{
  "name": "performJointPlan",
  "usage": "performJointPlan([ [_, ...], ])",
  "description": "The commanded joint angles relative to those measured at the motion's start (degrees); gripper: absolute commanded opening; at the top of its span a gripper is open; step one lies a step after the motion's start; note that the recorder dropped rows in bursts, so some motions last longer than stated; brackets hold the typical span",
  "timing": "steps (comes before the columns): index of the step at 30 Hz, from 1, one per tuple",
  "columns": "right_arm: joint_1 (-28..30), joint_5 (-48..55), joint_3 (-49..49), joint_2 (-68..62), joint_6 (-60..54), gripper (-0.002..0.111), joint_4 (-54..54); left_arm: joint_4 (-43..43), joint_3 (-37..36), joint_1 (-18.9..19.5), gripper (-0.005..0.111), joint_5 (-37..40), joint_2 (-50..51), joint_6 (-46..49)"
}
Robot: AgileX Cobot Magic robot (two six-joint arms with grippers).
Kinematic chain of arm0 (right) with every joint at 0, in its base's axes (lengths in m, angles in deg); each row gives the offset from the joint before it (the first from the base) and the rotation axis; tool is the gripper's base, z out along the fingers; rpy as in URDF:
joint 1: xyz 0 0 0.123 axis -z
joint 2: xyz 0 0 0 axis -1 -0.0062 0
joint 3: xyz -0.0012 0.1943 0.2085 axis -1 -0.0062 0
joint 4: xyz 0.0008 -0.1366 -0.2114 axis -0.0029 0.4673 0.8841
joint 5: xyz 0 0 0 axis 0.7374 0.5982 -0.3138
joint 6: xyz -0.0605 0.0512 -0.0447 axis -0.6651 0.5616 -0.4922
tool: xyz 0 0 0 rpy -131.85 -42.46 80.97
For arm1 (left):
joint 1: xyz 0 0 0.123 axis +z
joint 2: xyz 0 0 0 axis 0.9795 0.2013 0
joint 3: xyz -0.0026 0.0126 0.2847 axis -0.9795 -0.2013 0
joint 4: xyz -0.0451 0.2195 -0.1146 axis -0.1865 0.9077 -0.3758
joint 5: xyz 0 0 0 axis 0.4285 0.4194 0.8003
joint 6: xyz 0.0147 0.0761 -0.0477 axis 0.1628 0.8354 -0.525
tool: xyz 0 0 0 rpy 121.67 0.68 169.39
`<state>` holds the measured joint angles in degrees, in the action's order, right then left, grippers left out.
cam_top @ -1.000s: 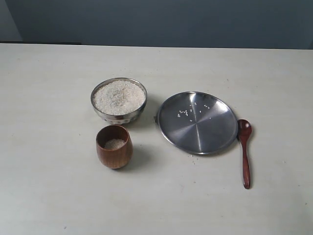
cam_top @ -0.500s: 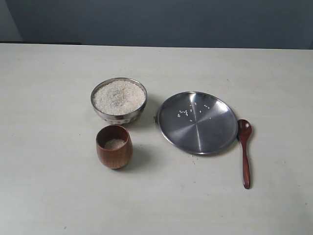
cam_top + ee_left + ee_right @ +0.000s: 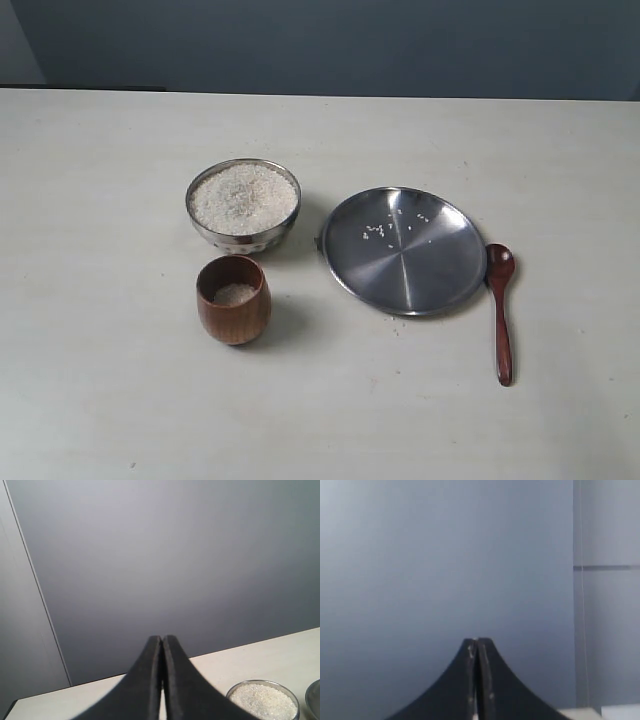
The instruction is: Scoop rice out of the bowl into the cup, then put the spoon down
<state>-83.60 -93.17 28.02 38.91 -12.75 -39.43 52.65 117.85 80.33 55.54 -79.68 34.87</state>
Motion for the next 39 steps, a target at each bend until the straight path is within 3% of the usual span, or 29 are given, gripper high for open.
performJointPlan([
  [1, 0.16, -13.73, -0.12, 0.33, -0.18, 0.000, 0.03, 0.31, 0.25, 0.21, 0.000, 0.25, 0.05, -0.01],
  [9, 0.16, -29.59, -0.12, 0.33, -0.18, 0.000, -0.61, 0.31, 0.25, 0.21, 0.000, 0.25, 0.05, -0.01],
  [11, 0.16, -29.50, 0.10, 0.33, -0.07, 0.000, -0.39, 0.31, 0.25, 0.21, 0.000, 0.25, 0.05, -0.01],
  [22, 0.16, 15.14, 21.94, 0.33, -0.07, 0.000, 1.55, 0.58, 0.25, 0.21, 0.000, 0.25, 0.05, -0.01],
  [33, -8.42, 27.94, 27.98, -3.70, -0.95, 0.000, -0.76, 0.58, 0.25, 0.21, 0.000, 0.25, 0.05, -0.01],
  [39, -10.96, 28.80, 28.20, -5.66, -0.95, 0.000, -2.44, 0.58, 0.25, 0.21, 0.000, 0.25, 0.05, -0.01],
])
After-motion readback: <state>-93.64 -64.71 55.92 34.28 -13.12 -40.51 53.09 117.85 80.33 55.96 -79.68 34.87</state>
